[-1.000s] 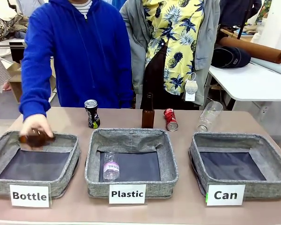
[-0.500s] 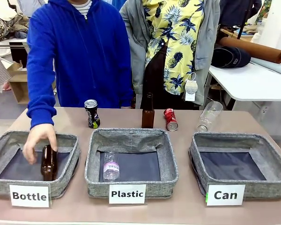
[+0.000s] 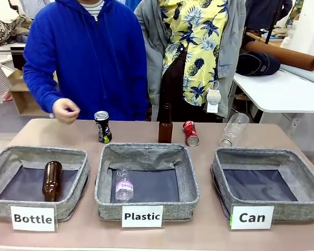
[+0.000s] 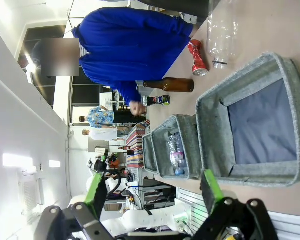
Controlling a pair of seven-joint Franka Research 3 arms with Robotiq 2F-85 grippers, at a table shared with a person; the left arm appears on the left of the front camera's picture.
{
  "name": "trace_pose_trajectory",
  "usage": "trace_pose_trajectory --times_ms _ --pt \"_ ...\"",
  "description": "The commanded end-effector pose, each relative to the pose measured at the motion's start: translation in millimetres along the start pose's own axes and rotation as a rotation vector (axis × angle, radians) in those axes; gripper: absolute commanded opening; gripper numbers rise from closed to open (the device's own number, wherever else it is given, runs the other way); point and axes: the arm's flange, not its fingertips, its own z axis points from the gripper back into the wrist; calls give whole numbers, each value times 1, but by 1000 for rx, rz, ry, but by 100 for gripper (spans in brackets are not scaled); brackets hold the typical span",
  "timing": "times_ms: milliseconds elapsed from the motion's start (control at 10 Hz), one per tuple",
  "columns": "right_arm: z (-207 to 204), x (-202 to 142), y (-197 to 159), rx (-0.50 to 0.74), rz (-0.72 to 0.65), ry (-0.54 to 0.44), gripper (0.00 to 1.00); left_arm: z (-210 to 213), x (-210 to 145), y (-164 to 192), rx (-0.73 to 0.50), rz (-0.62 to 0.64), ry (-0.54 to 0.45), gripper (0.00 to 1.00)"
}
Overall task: Sort the can waste into the basket.
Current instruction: Pick up the can waste from the table and place it in the right Fabric basket.
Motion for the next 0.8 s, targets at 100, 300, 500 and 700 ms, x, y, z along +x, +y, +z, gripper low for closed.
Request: trace_pose_trajectory --times_ms 100,300,500,700 --pt "0 2 0 25 26 -8 100 -138 19 -56 177 -154 195 100" --pt "0 2 0 25 26 -8 100 -229 13 -77 227 -312 259 100" --pt "0 2 0 25 26 -8 100 -325 -6 -106 81 -488 357 100" --pt "0 2 0 25 26 -8 100 -388 -29 -119 -20 -584 287 100"
